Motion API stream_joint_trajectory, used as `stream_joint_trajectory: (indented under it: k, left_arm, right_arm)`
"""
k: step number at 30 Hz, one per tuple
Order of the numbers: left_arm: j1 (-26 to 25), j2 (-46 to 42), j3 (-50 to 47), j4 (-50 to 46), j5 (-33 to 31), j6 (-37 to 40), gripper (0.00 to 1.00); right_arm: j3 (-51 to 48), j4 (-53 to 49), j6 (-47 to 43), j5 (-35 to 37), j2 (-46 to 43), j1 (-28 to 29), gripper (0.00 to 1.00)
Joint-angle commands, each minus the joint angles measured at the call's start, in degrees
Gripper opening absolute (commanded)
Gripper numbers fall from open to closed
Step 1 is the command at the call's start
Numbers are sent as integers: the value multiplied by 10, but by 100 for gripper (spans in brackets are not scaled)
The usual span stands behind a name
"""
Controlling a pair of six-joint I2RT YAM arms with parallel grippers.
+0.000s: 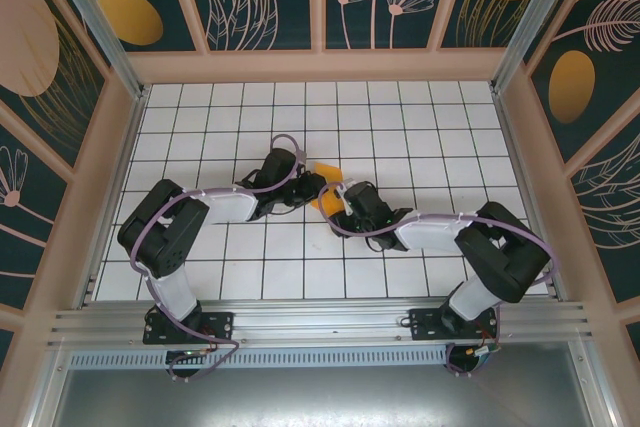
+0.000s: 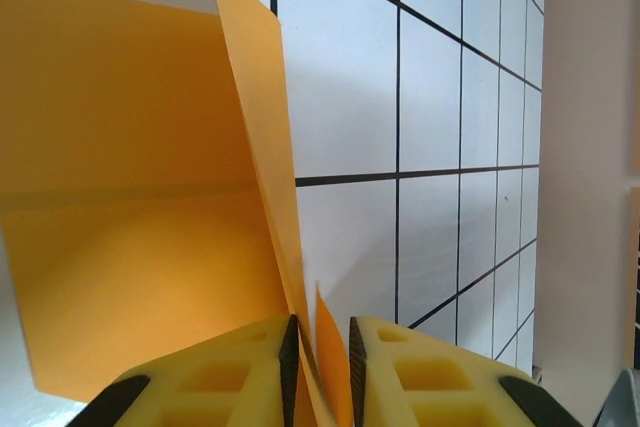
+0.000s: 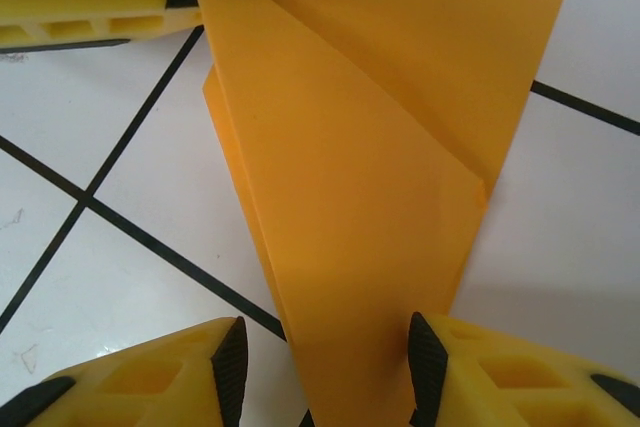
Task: Fold a paper plane with a square sheet of paper (fold left side to right side)
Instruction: Fourth fold the wing at the center of the table.
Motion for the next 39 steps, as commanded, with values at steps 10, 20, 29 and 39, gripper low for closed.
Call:
stream_joint_trajectory:
  k: [10,20,29,39]
  left_arm:
    - [-4,-28,15,-29,-21,12,35]
    - [5,-79,-12,-62,-49,25,54]
    - [21,-159,-52,-103,-85,41,63]
    - [17,-84,-51,-62,-38,40,34]
  right_arm:
    - [13,16,-5,11,14,5,34]
    - [6,20,7,-12,22,1,10]
    - [-4,40,40,-107,14,-29,3]
    - [-10,64,88,-241,9,-74,0]
